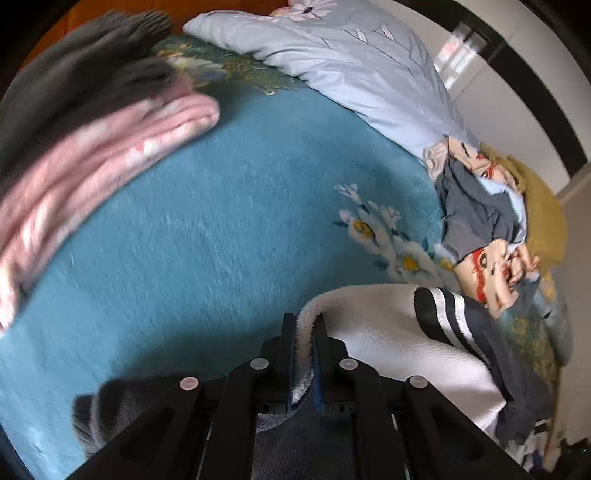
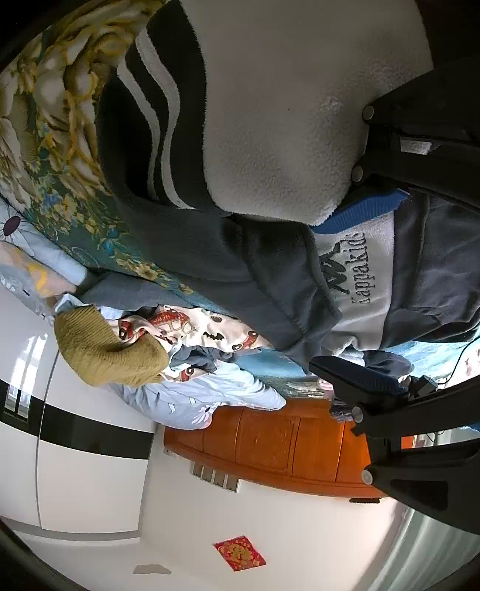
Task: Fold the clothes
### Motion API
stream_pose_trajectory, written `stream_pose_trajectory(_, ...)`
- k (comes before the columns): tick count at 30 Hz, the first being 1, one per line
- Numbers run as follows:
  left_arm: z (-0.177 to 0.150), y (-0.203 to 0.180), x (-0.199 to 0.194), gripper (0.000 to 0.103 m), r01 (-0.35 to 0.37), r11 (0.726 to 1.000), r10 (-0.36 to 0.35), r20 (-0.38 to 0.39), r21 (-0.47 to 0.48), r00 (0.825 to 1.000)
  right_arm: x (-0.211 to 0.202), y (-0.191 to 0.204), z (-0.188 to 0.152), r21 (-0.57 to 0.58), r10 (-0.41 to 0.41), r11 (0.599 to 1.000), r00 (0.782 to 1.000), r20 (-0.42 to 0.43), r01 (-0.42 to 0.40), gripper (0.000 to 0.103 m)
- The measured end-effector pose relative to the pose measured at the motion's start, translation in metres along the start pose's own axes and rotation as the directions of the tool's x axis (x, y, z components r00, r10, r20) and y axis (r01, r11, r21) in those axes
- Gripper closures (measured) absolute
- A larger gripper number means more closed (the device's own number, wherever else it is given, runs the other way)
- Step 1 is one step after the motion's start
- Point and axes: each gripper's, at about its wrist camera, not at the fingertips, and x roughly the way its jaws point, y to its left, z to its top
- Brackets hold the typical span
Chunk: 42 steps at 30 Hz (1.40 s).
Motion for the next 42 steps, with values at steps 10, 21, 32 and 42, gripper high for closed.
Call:
stream_pose_trajectory(10,-0.058,0.002,-0.074,0.048,0.251,0.957,-0.24,0.09,-0.144,0.967,-0.004,0.01,-0.01,-0.018,0.054,0.998,0.998,-0.016,-0.054,0.033)
stream_pose_trajectory(21,-0.18,-0.077,-0.134,0.039,0.358,0.934,-0.358,0.047,0.018,0.932,-0.085,0.042,-0.017,-0.192,0.059,0.98,0.998,0.037,-0.051,0.033)
stream_pose_trajectory(32,-0.279,-0.091,-0.104,0.039,0.342,0.939,-0.343,-0.058,-0.036,0.937,-0.188,-0.046,-0.036,-0.155,-0.24,0.951,0.955,0.173,0.267,0.033)
stream_pose_trajectory(42,-0.293,-0.088,-0.121,0.037,0.317,0.948,-0.319,-0.041,-0.035,0.947,-0.13,-0.037,-0.084,-0.389,-0.291,0.88,0.956,0.014,0.274,0.033)
